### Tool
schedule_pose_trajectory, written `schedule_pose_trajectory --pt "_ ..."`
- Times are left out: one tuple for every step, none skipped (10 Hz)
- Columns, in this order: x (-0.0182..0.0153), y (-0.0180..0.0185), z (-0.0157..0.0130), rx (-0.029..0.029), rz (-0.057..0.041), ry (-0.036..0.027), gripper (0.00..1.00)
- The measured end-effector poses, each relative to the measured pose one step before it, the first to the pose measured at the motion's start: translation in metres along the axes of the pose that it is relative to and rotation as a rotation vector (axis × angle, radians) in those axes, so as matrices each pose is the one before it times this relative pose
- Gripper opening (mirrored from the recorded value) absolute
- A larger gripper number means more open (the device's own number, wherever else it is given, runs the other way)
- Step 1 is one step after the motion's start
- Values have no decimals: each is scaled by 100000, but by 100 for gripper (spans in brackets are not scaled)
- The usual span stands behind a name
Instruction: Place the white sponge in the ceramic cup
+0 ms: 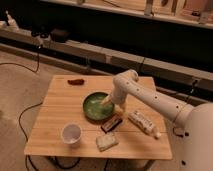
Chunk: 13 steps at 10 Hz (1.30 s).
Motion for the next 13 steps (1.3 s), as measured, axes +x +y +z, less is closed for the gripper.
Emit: schedule_pose_trajectory --pt "98 -84 -256 -182 1033 53 80" --pt "219 -300 -562 -44 1782 488 80" --pt "189 -1084 -1172 644 2639 806 80" --pt "-38 -1967 -2018 2284 4220 899 80" --pt "-49 -872 -1066 1130 2505 527 80" --pt "14 -152 -240 274 523 155 80" --pt "-67 40 32 -312 -85 -192 80" --pt "-7 -2 13 -8 -17 -15 80" --pt "36 44 -26 -25 147 85 80" --pt "33 63 19 -438 1163 108 80" --pt "-80 -26 -57 -493 2535 -127 80" --pt "-178 114 -144 -318 5070 -390 80" --pt "-343 99 -157 179 5120 -504 80"
